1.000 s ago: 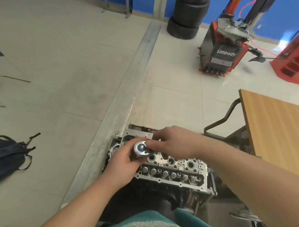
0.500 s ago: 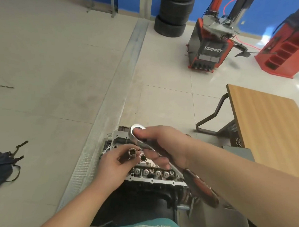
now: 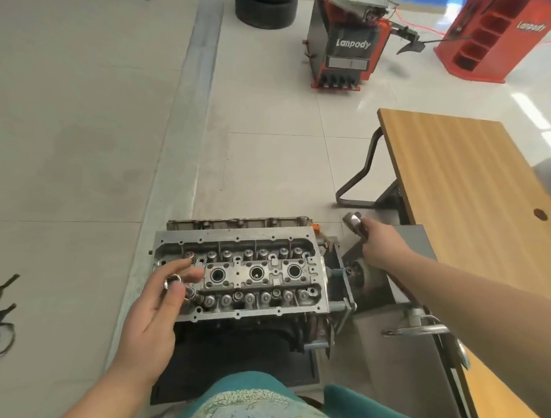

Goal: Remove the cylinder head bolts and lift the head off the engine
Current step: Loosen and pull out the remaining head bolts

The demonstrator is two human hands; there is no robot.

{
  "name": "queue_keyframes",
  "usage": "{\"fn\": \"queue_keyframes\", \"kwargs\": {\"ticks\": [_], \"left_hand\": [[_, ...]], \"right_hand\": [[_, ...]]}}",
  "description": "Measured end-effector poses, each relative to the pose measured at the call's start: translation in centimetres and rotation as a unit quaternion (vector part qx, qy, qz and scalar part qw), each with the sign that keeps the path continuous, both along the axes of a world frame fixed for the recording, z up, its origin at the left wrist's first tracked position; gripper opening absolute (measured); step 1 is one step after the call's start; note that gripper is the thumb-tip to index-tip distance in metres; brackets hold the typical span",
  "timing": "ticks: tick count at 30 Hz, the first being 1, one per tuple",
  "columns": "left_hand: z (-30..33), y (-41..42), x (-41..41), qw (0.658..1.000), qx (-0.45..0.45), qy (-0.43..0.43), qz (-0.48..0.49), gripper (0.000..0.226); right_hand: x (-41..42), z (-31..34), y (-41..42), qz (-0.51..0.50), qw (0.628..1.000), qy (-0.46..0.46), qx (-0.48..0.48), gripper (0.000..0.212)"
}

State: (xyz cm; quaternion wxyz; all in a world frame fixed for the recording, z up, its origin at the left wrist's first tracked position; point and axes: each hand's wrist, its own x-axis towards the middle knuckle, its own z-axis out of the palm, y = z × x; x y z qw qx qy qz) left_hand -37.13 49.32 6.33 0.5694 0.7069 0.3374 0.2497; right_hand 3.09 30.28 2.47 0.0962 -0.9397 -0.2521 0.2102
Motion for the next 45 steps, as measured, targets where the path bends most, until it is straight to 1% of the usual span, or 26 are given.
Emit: {"fn": "queue_keyframes", "kwargs": {"ticks": [1,3,7,8,11,15,18,21,22,23,24,25,27,29,30,31,32,33,34,35,36,37,40,42,43,45], "left_hand": [[0.1,-0.1,0.2,1.000,-0.003,0.004,0.008,0.033],[0.0,0.0,0.6,1.000,-0.012,0.007,0.017,0.041],[-0.9,0.4,1.1,0.999,-0.016,-0.004,0.039,0.049],[-1.1,0.4,1.3,0.999,-0.019,-0.010,0.049,0.051],[-1.3,0.4,1.7,0.996,-0.027,-0.028,0.077,0.052],[-1.3,0.4,1.9,0.995,-0.028,-0.025,0.092,0.049],[-1.4,0.4,2.0,0.995,-0.024,-0.027,0.092,0.049],[-1.3,0.2,2.1,0.996,-0.021,-0.033,0.084,0.050],[-1.2,0.2,2.0,0.996,-0.019,-0.029,0.077,0.051],[-1.0,0.3,1.8,0.998,-0.015,-0.019,0.066,0.053],[-0.8,0.3,1.5,0.999,-0.012,-0.005,0.051,0.054],[-0.7,0.4,1.0,0.999,-0.007,0.011,0.031,0.056],[-0.7,0.7,0.0,0.999,0.005,0.050,-0.011,0.054],[-0.8,0.9,-0.6,0.994,0.020,0.100,-0.041,0.054],[-1.1,1.0,-0.6,0.989,0.041,0.131,-0.051,0.060],[-1.2,1.2,-0.6,0.983,0.070,0.163,-0.050,0.063],[-1.4,1.5,-0.4,0.976,0.092,0.192,-0.041,0.058],[-1.5,1.9,-0.2,0.971,0.107,0.210,-0.028,0.047],[-1.7,2.4,0.0,0.968,0.107,0.225,-0.019,0.036],[-1.9,3.0,0.2,0.965,0.103,0.239,-0.016,0.038],[-2.0,3.6,0.3,0.963,0.095,0.251,-0.014,0.045],[-2.1,4.0,0.3,0.963,0.089,0.253,-0.014,0.045],[-2.0,5.2,0.1,0.978,0.084,0.190,-0.011,0.041],[-1.9,6.1,-0.2,0.981,0.074,0.172,-0.058,0.040],[-1.9,6.5,-0.3,0.978,0.067,0.176,-0.095,0.033],[-2.3,7.4,-0.4,0.962,0.082,0.206,-0.157,0.024]], "right_hand": [[1.2,-1.2,-1.1,0.000,1.000,-0.018,-0.018,0.062],[3.1,-3.1,-3.0,-0.018,0.998,-0.040,-0.043,0.058],[5.5,-5.5,-5.7,-0.054,0.994,-0.064,-0.063,0.054],[5.9,-5.9,-6.3,-0.056,0.994,-0.066,-0.068,0.050],[6.6,-6.9,-7.3,-0.063,0.991,-0.083,-0.078,0.031],[6.9,-7.4,-7.7,-0.074,0.992,-0.077,-0.073,0.020],[6.8,-7.5,-7.9,-0.074,0.992,-0.061,-0.082,0.025],[6.6,-6.6,-8.4,-0.083,0.989,-0.060,-0.104,0.046],[6.1,-5.9,-8.1,-0.086,0.989,-0.084,-0.090,0.051],[5.2,-4.9,-7.5,-0.084,0.988,-0.116,-0.053,0.052],[3.8,-3.7,-6.5,-0.073,0.987,-0.141,0.005,0.049],[2.0,-2.2,-4.9,-0.055,0.985,-0.148,0.072,0.045],[-3.2,1.7,-1.0,0.008,0.976,-0.106,0.192,0.036],[-9.5,5.9,3.1,0.107,0.959,-0.068,0.254,0.027],[-12.6,7.8,5.1,0.163,0.949,-0.056,0.265,0.029],[-15.6,9.5,6.9,0.221,0.938,-0.050,0.264,0.038],[-18.4,10.9,8.7,0.277,0.925,-0.058,0.253,0.048],[-20.8,11.9,10.4,0.326,0.914,-0.079,0.229,0.053],[-22.7,12.5,12.0,0.361,0.906,-0.100,0.198,0.054],[-24.1,12.9,13.3,0.384,0.901,-0.112,0.166,0.053],[-24.9,13.2,14.5,0.402,0.897,-0.126,0.134,0.052],[-25.4,13.3,15.4,0.425,0.888,-0.143,0.103,0.051],[-26.1,13.4,16.9,0.487,0.856,-0.171,0.033,0.037],[-26.2,13.5,17.1,0.526,0.834,-0.166,0.020,0.024],[-26.1,13.6,17.2,0.554,0.817,-0.158,0.021,0.020],[-26.0,13.9,17.1,0.606,0.783,-0.137,0.022,0.028]]}}
